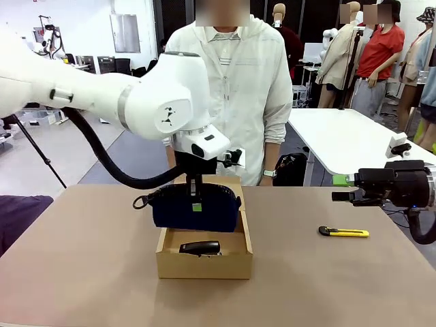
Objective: Pack the items into the box.
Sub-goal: Pick up the item specified by the human and place it in the Mailer Box.
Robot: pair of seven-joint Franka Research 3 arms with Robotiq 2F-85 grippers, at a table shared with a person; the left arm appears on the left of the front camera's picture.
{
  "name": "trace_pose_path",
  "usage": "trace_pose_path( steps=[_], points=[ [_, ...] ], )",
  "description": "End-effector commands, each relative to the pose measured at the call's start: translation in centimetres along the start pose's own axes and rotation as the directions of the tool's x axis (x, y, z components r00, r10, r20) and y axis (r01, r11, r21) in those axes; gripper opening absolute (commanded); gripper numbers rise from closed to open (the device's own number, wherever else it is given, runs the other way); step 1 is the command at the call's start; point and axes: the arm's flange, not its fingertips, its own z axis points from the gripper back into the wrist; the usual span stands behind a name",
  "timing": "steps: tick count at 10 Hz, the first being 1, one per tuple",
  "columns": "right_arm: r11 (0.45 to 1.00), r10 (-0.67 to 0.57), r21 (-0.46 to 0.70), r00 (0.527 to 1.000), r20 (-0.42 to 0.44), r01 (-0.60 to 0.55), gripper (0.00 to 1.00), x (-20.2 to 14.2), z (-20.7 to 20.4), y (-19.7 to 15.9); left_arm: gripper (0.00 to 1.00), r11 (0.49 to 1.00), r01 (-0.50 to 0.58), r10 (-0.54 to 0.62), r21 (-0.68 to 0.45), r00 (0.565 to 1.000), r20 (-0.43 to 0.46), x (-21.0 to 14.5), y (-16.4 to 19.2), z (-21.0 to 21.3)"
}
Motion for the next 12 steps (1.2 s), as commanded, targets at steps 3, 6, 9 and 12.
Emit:
trace_pose_path(
  steps=[3,6,9,12],
  points=[
    [1.0,0.002,0.0,1.0,0.018,-0.002,1.0,0.1,-0.1,0.2,0.0,0.997,0.077,-0.076,-0.019,0.994,0.082,1.3,1.5,-5.4],
    [1.0,0.002,0.0,1.0,0.018,-0.002,1.0,0.1,-0.1,0.2,0.0,0.996,0.074,-0.07,-0.05,0.993,0.091,1.3,1.2,-9.0],
    [1.0,0.002,0.0,1.0,0.018,-0.002,1.0,0.1,-0.1,0.2,0.0,0.993,0.031,-0.019,-0.113,0.994,0.103,0.6,0.9,-13.1],
    [1.0,0.002,0.0,1.0,0.018,-0.002,1.0,0.1,-0.1,0.2,0.0,0.986,0.033,-0.022,-0.164,0.997,0.072,0.3,0.9,-15.0]
  ],
)
